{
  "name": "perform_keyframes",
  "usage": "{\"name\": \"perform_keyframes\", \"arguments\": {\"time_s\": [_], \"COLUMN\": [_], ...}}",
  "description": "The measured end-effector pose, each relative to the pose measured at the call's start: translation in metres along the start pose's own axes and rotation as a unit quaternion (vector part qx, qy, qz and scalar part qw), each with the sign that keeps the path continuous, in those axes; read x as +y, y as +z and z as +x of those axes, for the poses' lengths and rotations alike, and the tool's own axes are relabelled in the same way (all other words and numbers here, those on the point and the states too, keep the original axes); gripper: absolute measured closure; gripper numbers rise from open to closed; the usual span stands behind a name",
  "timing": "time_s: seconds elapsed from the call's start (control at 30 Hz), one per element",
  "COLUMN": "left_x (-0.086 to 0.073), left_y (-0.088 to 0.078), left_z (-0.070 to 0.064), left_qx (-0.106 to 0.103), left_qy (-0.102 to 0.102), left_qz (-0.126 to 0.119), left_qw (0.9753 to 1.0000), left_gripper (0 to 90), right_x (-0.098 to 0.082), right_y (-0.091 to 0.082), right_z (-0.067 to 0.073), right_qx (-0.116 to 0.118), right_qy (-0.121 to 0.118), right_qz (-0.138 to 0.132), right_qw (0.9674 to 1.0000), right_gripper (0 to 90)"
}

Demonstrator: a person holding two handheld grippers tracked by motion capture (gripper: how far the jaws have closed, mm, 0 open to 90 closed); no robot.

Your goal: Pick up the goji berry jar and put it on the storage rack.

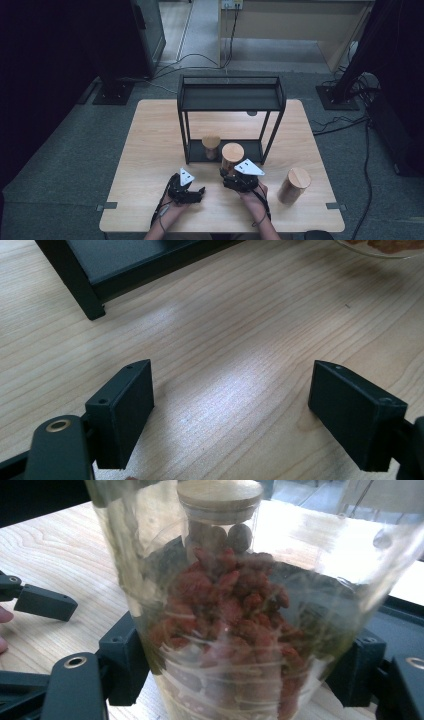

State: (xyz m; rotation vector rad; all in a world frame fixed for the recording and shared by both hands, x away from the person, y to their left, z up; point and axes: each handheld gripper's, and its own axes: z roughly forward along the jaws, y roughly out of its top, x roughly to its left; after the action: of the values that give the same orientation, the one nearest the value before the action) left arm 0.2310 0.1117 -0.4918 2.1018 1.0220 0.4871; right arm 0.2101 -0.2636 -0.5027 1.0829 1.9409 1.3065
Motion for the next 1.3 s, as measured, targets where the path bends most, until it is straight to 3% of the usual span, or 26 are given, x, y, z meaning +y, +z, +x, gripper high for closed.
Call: {"name": "perform_keyframes", "arguments": {"time_s": [0.33, 1.3], "left_x": [0.0, 0.0], "left_y": [0.0, 0.0], "left_z": [0.0, 0.0], "left_qx": [0.0, -0.002], "left_qy": [-0.001, 0.0], "left_qz": [0.0, 0.0], "left_qw": [1.0, 1.0], "left_gripper": [18.3, 18.3], "right_x": [0.004, 0.019], "right_y": [0.007, 0.027], "right_z": [-0.001, -0.008], "right_qx": [-0.004, -0.015], "right_qy": [-0.004, 0.025], "right_qz": [0.003, 0.009], "right_qw": [1.0, 0.9995], "right_gripper": [25.0, 25.0]}}
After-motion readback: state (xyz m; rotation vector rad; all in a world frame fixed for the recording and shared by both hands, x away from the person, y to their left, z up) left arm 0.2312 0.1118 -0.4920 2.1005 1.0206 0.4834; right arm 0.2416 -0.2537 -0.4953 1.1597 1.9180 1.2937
